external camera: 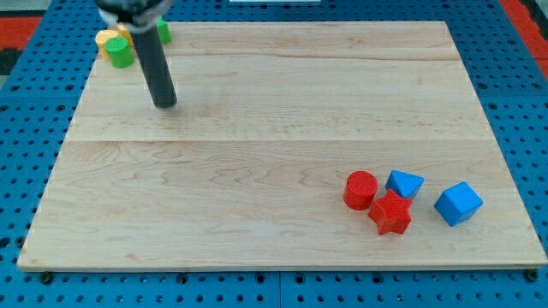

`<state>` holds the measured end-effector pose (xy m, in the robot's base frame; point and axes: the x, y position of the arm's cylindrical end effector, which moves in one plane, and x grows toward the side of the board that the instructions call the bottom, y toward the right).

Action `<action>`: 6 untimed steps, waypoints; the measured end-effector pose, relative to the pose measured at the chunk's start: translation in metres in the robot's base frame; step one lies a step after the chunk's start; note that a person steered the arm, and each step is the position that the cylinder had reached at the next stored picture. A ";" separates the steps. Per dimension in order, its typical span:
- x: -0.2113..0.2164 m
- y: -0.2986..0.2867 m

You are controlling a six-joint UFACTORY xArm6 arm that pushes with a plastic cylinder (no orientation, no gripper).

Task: Push the blue cube top to the blue triangle

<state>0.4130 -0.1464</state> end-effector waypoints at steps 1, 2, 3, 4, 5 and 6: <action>0.082 0.036; 0.151 0.138; 0.188 0.240; 0.183 0.331; 0.160 0.387; 0.135 0.422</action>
<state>0.5478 0.2752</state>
